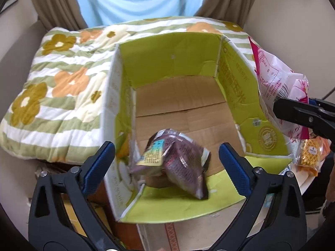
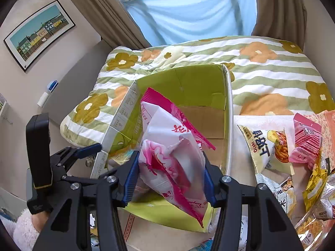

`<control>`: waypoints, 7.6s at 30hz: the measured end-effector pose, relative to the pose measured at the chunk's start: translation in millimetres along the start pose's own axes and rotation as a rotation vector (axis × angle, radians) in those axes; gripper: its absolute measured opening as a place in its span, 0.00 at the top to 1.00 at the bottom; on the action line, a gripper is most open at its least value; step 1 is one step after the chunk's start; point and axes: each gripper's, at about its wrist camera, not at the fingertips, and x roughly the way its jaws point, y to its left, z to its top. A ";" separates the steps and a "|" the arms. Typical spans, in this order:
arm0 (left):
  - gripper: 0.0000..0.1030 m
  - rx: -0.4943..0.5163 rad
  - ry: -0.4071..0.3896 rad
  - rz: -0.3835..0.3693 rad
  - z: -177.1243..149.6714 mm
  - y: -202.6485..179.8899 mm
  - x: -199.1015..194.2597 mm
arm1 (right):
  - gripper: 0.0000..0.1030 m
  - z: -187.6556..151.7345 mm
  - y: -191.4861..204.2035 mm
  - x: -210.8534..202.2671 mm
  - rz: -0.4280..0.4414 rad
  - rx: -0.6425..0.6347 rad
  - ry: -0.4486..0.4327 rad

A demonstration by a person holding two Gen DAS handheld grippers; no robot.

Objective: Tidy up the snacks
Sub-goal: 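Carry the purple bag and pink-white bag over the cardboard box with both grippers, then open both grippers to drop the two bags into the box, then grasp the blue-white bag with the left gripper while the right gripper grasps the corn chip bag, then carry the blue-white bag and corn chip bag over the box with both grippers, then open both grippers to release the two bags into the box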

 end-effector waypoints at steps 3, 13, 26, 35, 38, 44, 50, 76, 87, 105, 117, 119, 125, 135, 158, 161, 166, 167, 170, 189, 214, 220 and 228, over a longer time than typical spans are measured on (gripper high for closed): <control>0.04 -0.063 -0.010 0.023 -8.6 12.3 -14.0 | 0.52 1.4 3.7 2.4 -0.006 -0.036 0.005; 0.04 -0.178 -0.046 0.036 -38.4 32.7 -41.8 | 0.52 -5.9 18.3 38.9 -0.001 -0.160 0.100; 0.04 -0.231 -0.075 0.053 -57.3 36.4 -64.1 | 0.00 -13.3 14.1 29.2 -0.048 -0.149 -0.006; 0.04 -0.208 -0.076 -0.003 -61.0 32.8 -70.7 | 0.00 -31.1 12.6 12.4 -0.081 -0.133 -0.017; 0.04 -0.188 -0.060 -0.043 -58.0 27.3 -73.3 | 0.00 -33.5 15.4 4.3 -0.097 -0.133 -0.017; 0.04 -0.092 -0.073 -0.134 -47.4 9.1 -79.6 | 0.00 -33.2 20.3 -26.4 -0.108 -0.111 -0.047; 0.04 -0.011 -0.074 -0.262 -38.7 -24.6 -73.9 | 0.00 -38.6 1.1 -78.9 -0.079 0.007 -0.119; 0.04 -0.183 0.043 -0.178 -68.3 -172.3 -33.9 | 0.00 -61.0 -137.9 -98.6 0.036 -0.030 0.091; 0.04 -0.131 0.124 -0.029 -104.2 -226.1 11.9 | 0.00 -73.5 -163.8 -27.7 0.042 -0.056 0.237; 0.12 0.089 0.194 -0.078 -101.6 -241.0 71.6 | 0.00 -74.2 -173.4 25.6 -0.045 0.018 0.289; 0.44 0.097 0.232 -0.167 -101.9 -225.9 78.0 | 0.00 -69.3 -173.0 36.8 -0.037 0.064 0.299; 0.44 0.108 0.230 -0.167 -102.4 -224.9 76.3 | 0.00 -70.1 -171.1 39.7 -0.040 0.069 0.301; 0.44 0.120 0.229 -0.164 -104.9 -234.7 72.4 | 0.17 -73.3 -171.8 33.9 -0.037 0.075 0.297; 0.44 0.145 0.192 -0.126 -99.4 -251.9 40.1 | 0.26 -80.1 -168.6 5.5 0.003 0.067 0.262; 0.44 -0.092 -0.167 0.008 -35.1 -183.5 -98.1 | 0.26 -15.7 -112.2 -112.2 0.110 -0.169 0.047; 0.44 -0.101 -0.193 0.029 -14.9 -148.2 -103.5 | 0.26 -1.8 -95.4 -113.4 0.116 -0.185 0.011; 0.44 -0.103 -0.200 0.039 16.7 -85.9 -104.5 | 0.26 18.2 -65.3 -99.9 0.127 -0.173 -0.016; 0.44 -0.101 -0.197 0.037 23.4 -72.0 -97.5 | 0.26 23.5 -58.2 -93.7 0.127 -0.171 -0.017; 0.44 -0.105 -0.181 0.022 42.1 -44.8 -84.7 | 0.26 36.0 -40.3 -75.0 0.120 -0.166 -0.011; 0.01 -0.018 -0.022 -0.096 93.5 27.2 37.5 | 0.26 62.2 -0.1 19.5 -0.016 0.025 0.036; 0.01 -0.130 0.011 -0.048 38.8 34.3 8.3 | 0.10 49.7 -5.1 70.2 -0.064 -0.019 0.061; 0.01 -0.131 0.014 -0.054 29.5 34.1 1.8 | 0.09 42.5 2.1 56.3 -0.095 -0.084 -0.031; 0.01 -0.124 0.009 -0.064 19.5 31.4 -10.4 | 0.09 27.9 6.6 47.8 -0.076 -0.062 0.005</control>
